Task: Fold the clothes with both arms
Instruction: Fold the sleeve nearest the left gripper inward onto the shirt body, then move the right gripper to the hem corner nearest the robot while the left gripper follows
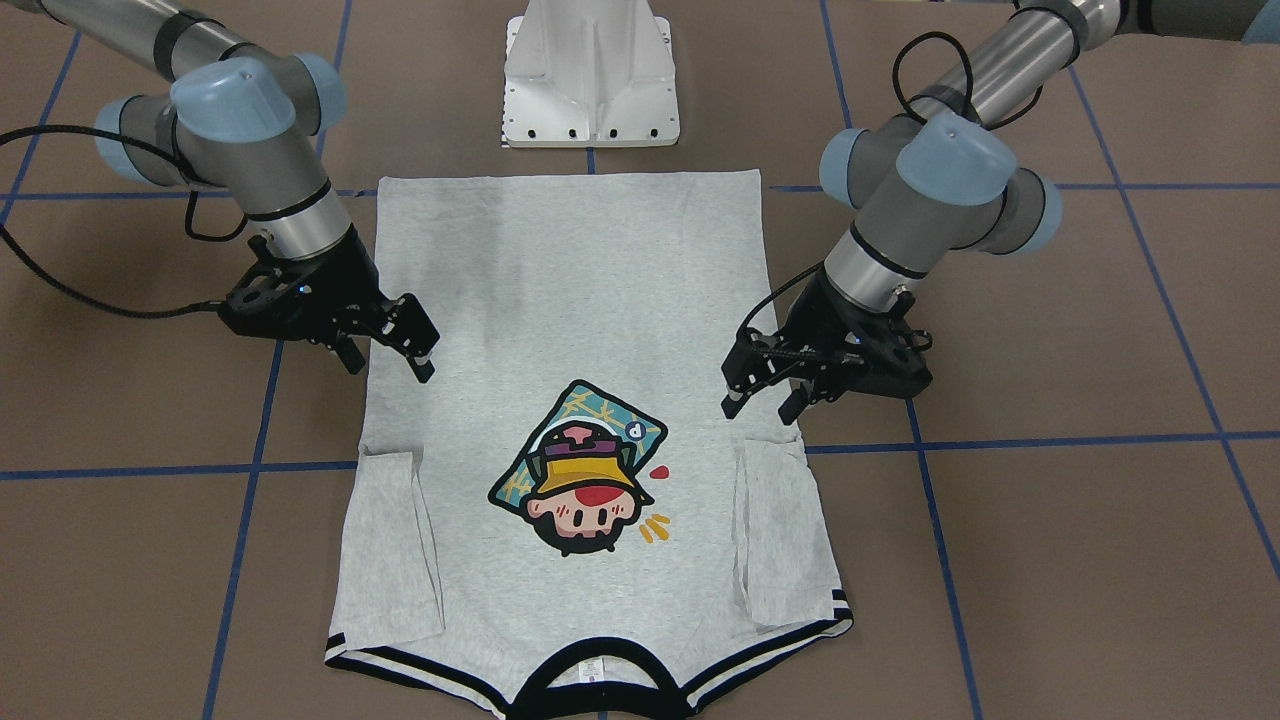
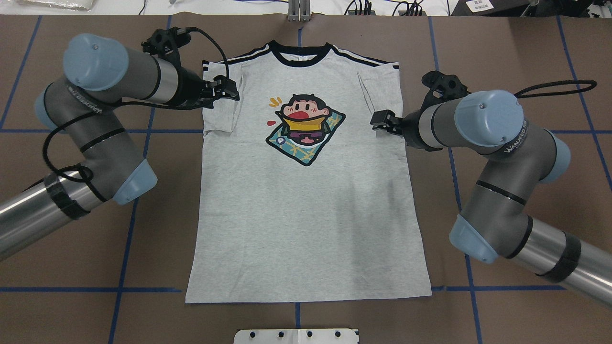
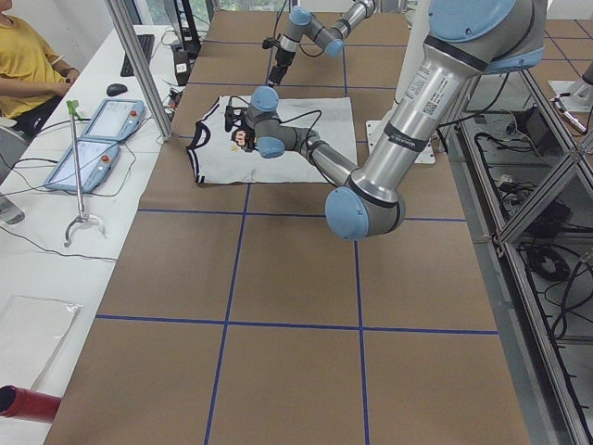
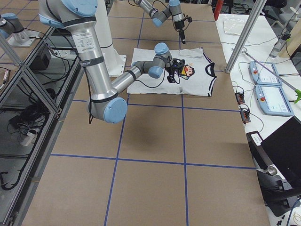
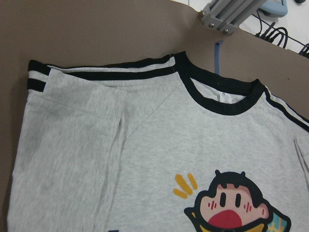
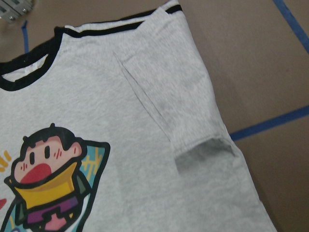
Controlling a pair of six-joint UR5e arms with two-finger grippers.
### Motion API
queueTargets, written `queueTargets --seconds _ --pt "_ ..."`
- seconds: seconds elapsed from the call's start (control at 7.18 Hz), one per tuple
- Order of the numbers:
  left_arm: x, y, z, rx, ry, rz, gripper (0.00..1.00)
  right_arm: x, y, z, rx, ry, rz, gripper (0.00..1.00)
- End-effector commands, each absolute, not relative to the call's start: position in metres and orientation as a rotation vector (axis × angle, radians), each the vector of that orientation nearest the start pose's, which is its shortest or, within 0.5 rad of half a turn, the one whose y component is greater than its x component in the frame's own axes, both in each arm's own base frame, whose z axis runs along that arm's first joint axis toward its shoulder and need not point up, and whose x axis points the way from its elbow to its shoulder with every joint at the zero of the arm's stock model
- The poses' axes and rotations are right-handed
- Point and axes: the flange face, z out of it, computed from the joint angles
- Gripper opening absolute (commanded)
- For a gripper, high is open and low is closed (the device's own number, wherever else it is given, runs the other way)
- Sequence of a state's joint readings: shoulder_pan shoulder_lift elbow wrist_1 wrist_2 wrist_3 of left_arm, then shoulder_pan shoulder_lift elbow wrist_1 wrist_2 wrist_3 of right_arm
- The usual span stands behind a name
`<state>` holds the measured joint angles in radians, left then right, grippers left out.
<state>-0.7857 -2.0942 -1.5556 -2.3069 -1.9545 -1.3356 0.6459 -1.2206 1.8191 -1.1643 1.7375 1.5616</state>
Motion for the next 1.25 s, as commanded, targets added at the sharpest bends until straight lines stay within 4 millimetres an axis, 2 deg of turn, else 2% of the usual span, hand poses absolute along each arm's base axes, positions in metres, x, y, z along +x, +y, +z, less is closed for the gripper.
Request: queueTargets --seconds 0.0,0.14,0.28,0.42,0.56,0.7,0.84,0.97,1.11 --pt "0.375 -0.507 0.285 0.301 1.262 -0.211 0.77 -0.409 -0.391 0.303 0.063 -0.936 0.533 1.0" --pt "0.369 -0.501 0.288 0.299 1.264 -0.208 0.77 -0.401 -0.371 0.312 0.004 -0.933 0.602 1.0" --pt "0.369 -0.5 0.289 0.298 1.263 -0.209 0.77 -0.393 -0.348 0.312 -0.04 -0.942 0.633 1.0" --pt "0.369 -0.5 0.289 0.298 1.263 -0.209 0.77 -0.395 -0.325 0.313 -0.075 -0.941 0.628 1.0" --pt "0.37 -0.501 0.291 0.296 1.259 -0.21 0.77 -0.406 -0.3 0.325 -0.128 -0.912 0.654 1.0" --pt "0.37 -0.501 0.289 0.296 1.262 -0.208 0.79 -0.423 -0.262 0.335 -0.121 -0.886 0.67 1.0" --pt "0.371 -0.502 0.293 0.292 1.256 -0.21 0.79 -0.445 -0.227 0.343 -0.052 -0.852 0.673 0.99" --pt "0.372 -0.502 0.295 0.29 1.252 -0.212 0.79 -0.455 -0.211 0.347 -0.053 -0.811 0.679 0.99" --pt "0.372 -0.502 0.294 0.29 1.253 -0.211 0.79 -0.457 -0.205 0.352 -0.072 -0.794 0.709 0.99"
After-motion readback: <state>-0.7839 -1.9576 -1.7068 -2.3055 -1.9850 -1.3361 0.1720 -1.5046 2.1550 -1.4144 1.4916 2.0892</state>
